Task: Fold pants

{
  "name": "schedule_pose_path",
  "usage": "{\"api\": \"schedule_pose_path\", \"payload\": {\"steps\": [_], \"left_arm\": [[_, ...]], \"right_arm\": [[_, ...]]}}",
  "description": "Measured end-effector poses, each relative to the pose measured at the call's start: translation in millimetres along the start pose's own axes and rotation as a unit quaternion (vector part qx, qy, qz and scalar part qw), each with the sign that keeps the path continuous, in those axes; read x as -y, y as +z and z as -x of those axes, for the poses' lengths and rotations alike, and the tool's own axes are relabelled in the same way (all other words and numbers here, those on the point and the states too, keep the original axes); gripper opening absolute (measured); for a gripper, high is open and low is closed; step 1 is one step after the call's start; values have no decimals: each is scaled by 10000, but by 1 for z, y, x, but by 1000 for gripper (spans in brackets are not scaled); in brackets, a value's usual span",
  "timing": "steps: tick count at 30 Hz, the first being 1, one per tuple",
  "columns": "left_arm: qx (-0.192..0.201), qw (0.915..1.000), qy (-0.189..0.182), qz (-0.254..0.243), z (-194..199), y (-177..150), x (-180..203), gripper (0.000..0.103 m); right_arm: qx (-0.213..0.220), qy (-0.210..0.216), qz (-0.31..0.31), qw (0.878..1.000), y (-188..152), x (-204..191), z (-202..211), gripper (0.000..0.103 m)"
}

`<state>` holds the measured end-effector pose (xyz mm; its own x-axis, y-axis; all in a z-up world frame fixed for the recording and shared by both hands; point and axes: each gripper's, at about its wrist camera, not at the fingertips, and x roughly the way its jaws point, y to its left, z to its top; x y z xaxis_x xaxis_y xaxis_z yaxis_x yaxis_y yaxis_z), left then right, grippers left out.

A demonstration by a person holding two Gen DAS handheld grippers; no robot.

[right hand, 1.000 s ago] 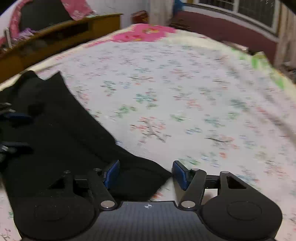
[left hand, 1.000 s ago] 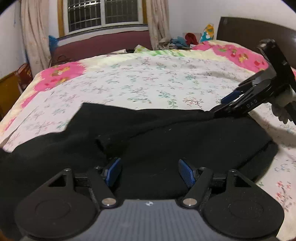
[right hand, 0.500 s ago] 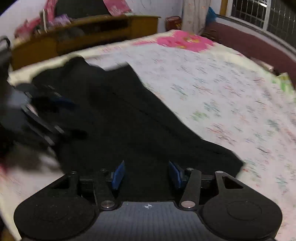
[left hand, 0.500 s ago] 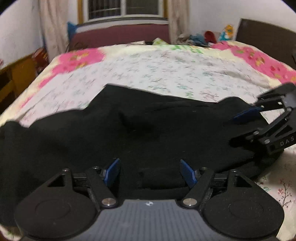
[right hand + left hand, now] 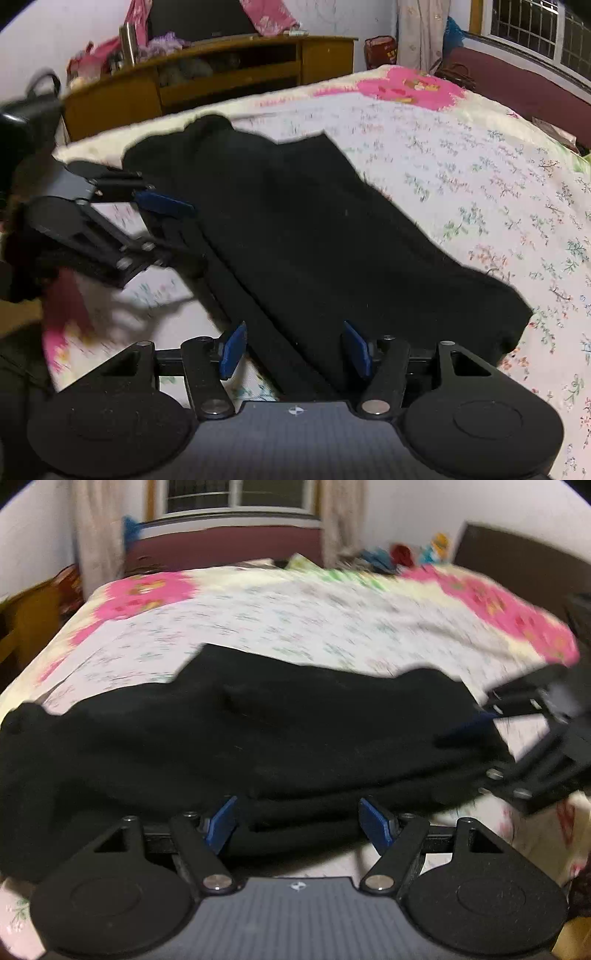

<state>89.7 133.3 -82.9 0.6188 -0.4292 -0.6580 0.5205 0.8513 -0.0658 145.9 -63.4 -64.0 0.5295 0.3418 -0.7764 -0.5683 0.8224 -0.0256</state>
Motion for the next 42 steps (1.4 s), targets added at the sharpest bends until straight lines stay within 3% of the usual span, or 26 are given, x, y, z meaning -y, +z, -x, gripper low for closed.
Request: {"api": "schedule_pose_path", "payload": {"steps": [3, 11, 16, 20, 25, 31, 33, 36, 37, 39, 40, 42], "left_arm": [[-335, 9989, 299, -158, -18, -2, 6, 81], [-293, 9989, 262, -254, -7, -5, 1, 82], [-261, 9993, 237, -96, -1, -5, -5, 82], [-261, 9989, 366, -141, 5, -9, -11, 82], [-249, 9987, 452, -56, 15, -13, -22, 82], [-144, 9987, 433, 206, 22, -16, -34, 82], [-142, 9986, 422, 273, 21, -17, -37, 82], [-126, 9989, 409, 216, 25, -19, -37, 82], [-117, 9989, 407, 190, 26, -19, -38, 82], [-101, 9989, 411, 206, 28, -21, -41, 82], [-92, 9988, 407, 263, 29, -21, -44, 82], [-41, 9984, 358, 446, 33, -21, -51, 82]], "right_arm": [[-54, -222, 144, 9996, 0, -1, -16, 45], [311, 176, 41, 9994, 23, -12, 7, 47], [447, 415, -239, 9978, 40, -11, -16, 48], [367, 422, -59, 9984, 41, -22, -40, 49], [260, 258, 332, 9988, 42, -39, -68, 53], [339, 342, 249, 9985, 50, -43, -59, 51], [303, 103, 578, 9978, 50, -50, -66, 61], [281, 4, 807, 9963, 47, -55, -72, 61], [260, 15, 740, 9969, 48, -53, -72, 59], [249, 33, 534, 9983, 52, -47, -72, 42], [222, 65, 462, 9987, 54, -46, -73, 39], [172, 217, 271, 9993, 59, -46, -72, 6]]}}
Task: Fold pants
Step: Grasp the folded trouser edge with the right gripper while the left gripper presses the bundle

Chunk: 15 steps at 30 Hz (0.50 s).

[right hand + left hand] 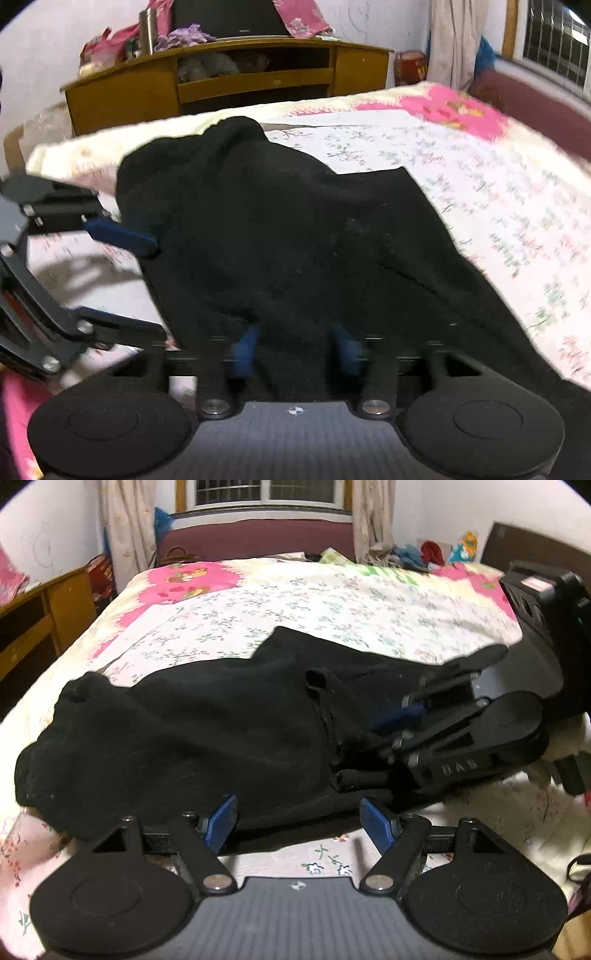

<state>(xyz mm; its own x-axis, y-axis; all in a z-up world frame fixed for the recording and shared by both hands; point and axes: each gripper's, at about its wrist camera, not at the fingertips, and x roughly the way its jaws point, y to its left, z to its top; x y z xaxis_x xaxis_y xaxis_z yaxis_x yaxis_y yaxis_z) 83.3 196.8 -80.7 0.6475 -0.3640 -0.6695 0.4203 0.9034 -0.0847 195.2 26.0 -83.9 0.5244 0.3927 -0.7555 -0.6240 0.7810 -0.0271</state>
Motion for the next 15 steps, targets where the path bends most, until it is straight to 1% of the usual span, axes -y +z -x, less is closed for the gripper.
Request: {"api": "schedule_pose_path", "payload": {"steps": [1, 4, 6, 9, 11, 13, 14, 15], "left_arm": [[41, 9999, -15, 98, 3, 1, -5, 82], [201, 9992, 101, 323, 13, 3, -18, 82], [347, 9980, 285, 447, 24, 4, -28, 82], [533, 9936, 503, 859, 36, 2, -52, 84], [581, 9860, 713, 1391, 39, -2, -70, 84], [625, 9751, 656, 2024, 40, -10, -85, 84], [651, 9709, 654, 2210, 40, -13, -89, 84], [662, 9674, 727, 2333, 39, -16, -93, 84]], "right_arm": [[-7, -15, 5, 10000, 3, -3, 0, 0], [-75, -74, 134, 9999, 6, -11, -7, 0], [-74, -15, -87, 9999, 5, -6, -6, 0], [-90, 5, -168, 9998, 6, -5, -1, 0], [-46, -34, -180, 9998, 9, -9, 5, 1], [84, -130, -101, 9998, 15, -16, 11, 8], [143, -148, -22, 9998, 17, -21, 13, 10], [186, -119, 65, 9997, 20, -25, 14, 11]]}}
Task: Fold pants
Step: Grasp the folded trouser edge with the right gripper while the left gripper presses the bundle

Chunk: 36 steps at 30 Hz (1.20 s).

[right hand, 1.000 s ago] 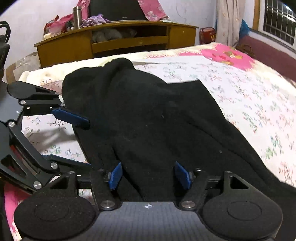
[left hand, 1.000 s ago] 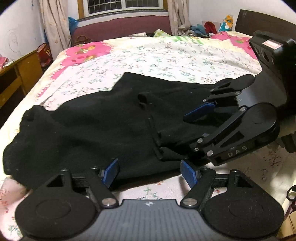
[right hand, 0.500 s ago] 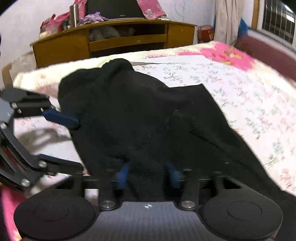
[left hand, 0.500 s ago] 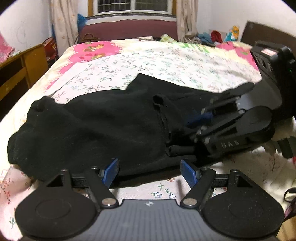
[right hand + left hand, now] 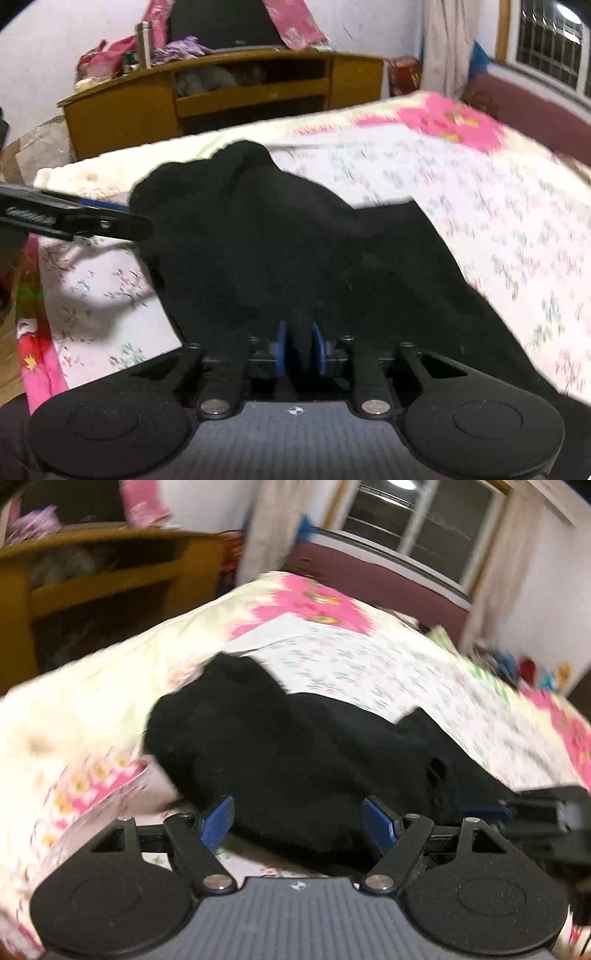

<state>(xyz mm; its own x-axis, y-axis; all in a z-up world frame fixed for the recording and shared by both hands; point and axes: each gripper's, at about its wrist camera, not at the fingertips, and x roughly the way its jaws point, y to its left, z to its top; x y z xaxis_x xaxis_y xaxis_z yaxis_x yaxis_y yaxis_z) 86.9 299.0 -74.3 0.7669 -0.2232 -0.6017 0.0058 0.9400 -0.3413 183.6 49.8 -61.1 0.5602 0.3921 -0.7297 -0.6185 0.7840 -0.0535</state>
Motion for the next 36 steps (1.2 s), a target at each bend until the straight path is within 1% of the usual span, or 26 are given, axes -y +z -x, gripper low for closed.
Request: {"api": "schedule_pose_path", "payload": {"steps": [2, 3, 4, 7, 9, 11, 13, 15, 18, 19, 21, 22, 23, 25, 27, 28, 30, 32, 34, 35, 36], "left_arm": [[69, 9997, 208, 142, -2, 1, -9, 84], [138, 9990, 311, 303, -2, 3, -14, 84], [191, 9980, 337, 506, -2, 5, -20, 84], [289, 9928, 264, 1133, -8, 7, -40, 85], [289, 9903, 243, 1338, -15, 7, -46, 85], [266, 9897, 260, 1384, -22, 8, -48, 85], [284, 9911, 276, 1272, -28, 8, -44, 85], [252, 9921, 252, 1205, -34, 10, -40, 86], [167, 9933, 283, 1108, -43, 13, -40, 87], [119, 9924, 306, 1187, -45, 14, -42, 87], [104, 9906, 175, 1352, -40, 13, -48, 88], [116, 9899, 130, 1407, -36, 12, -52, 89], [72, 9888, 164, 1484, -34, 10, -56, 89], [-107, 9847, 138, 1734, -30, 5, -64, 89], [-23, 9824, 84, 1864, -19, -3, -63, 89], [21, 9824, 122, 1865, -16, -6, -60, 90], [61, 9810, 169, 1934, -20, -10, -59, 91], [110, 9767, 165, 2136, -30, -7, -61, 91], [272, 9698, 31, 2422, -37, -1, -64, 91], [331, 9688, -34, 2457, -40, 3, -63, 91], [316, 9694, -21, 2435, -44, 7, -61, 91]], "right_arm": [[-7, 34, 247, 9997, 3, -10, -1, 13], [-20, 43, 317, 9995, 4, -12, -2, 13], [-13, 41, 329, 9994, 5, -13, -3, 13], [48, 87, 57, 9999, 8, -7, -5, 13], [52, 81, -146, 9998, 10, -3, -8, 13], [74, 21, -257, 9996, 9, 0, -9, 13], [170, 58, -359, 9992, 11, 1, -6, 13], [270, -123, -270, 9992, 16, 1, -6, 13], [112, -266, -174, 9994, 18, 7, -19, 12], [-2, -320, -155, 9994, 17, 10, -27, 11], [-190, -240, -378, 9988, 12, 16, -38, 11], [-185, -206, -443, 9986, 11, 18, -40, 12], [-161, -184, -450, 9987, 10, 18, -41, 13], [-141, -111, -489, 9986, 8, 19, -41, 18], [-136, -81, -449, 9989, 8, 18, -40, 21], [-134, -77, -412, 9990, 8, 17, -39, 21], [-133, -55, -366, 9992, 7, 16, -40, 24], [-135, -54, -333, 9993, 7, 15, -42, 25], [-134, -47, -338, 9993, 8, 13, -42, 28], [-137, -43, -326, 9994, 8, 12, -42, 29], [-135, -38, -322, 9994, 8, 13, -42, 30]]}}
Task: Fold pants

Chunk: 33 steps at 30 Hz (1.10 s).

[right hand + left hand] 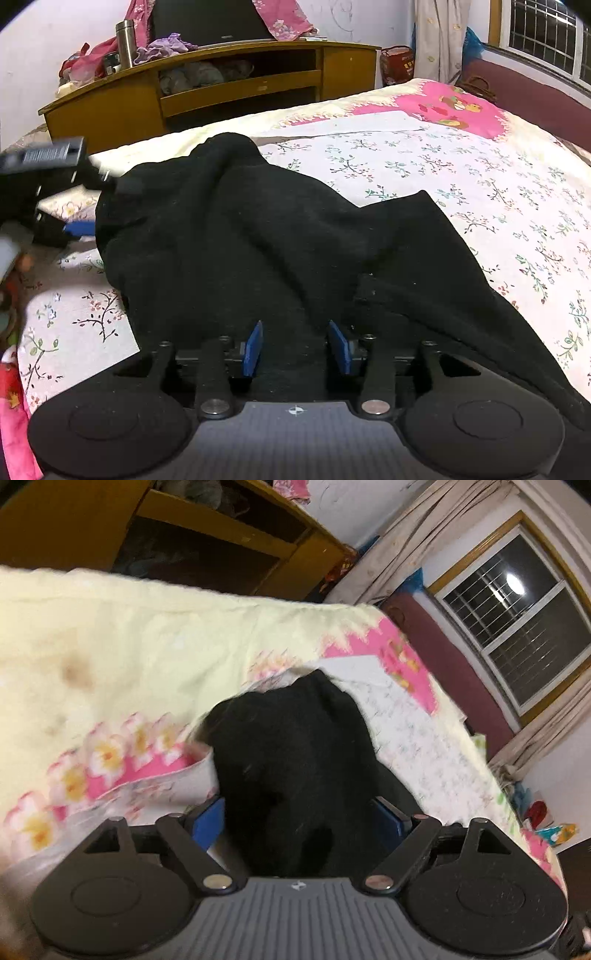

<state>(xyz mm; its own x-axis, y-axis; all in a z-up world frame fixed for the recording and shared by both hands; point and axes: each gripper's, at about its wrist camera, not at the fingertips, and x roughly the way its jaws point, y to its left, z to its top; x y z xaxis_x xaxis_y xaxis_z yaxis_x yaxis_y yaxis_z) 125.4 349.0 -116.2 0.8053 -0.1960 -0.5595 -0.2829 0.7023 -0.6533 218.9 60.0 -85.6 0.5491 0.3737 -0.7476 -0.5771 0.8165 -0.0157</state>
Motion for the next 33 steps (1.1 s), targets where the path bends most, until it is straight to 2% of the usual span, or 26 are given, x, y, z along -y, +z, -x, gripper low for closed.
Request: {"api": "schedule_pose_path", "payload": {"steps": [3, 5, 7, 10, 13, 17, 21, 22, 24, 25, 27, 33], "left_arm": [[-449, 9989, 133, -16, -16, 1, 0, 91], [-512, 9986, -6, 114, -5, -10, -4, 91], [-472, 9986, -110, 218, 3, -20, -4, 91], [-355, 9990, -106, 265, -11, -16, 2, 92], [-320, 9969, -88, 718, -34, -1, 0, 92], [-239, 9904, -247, 1341, -39, 13, -9, 91], [-272, 9938, -265, 1047, -47, 6, 3, 90], [-348, 9933, -238, 1080, -55, 4, 3, 88], [-369, 9931, -142, 1104, -62, 3, 2, 70], [-306, 9940, -138, 1043, -61, 4, 3, 67], [-225, 9939, -307, 1038, -56, 5, 2, 55], [-89, 9915, -701, 1091, -48, 7, -1, 42]], "right_arm": [[-6, 23, 6, 10000, 0, 0, 0, 30], [5, 59, -26, 10000, 1, 1, 0, 31], [25, 97, -43, 9999, 0, 2, 0, 32], [41, 102, 14, 9999, -1, 0, -2, 35], [29, 111, 22, 9999, 1, -2, -1, 38], [57, 197, -88, 9998, -1, 2, -1, 38], [105, 228, -73, 9997, -3, 2, -2, 38], [106, 237, -91, 9996, -2, 3, -2, 38], [130, 274, -180, 9994, 0, 4, 1, 37], [142, 289, -201, 9993, 0, 4, 3, 35], [208, 284, -238, 9991, 0, 6, 12, 30], [548, 273, -503, 9969, -1, 13, 39, 30]]}}
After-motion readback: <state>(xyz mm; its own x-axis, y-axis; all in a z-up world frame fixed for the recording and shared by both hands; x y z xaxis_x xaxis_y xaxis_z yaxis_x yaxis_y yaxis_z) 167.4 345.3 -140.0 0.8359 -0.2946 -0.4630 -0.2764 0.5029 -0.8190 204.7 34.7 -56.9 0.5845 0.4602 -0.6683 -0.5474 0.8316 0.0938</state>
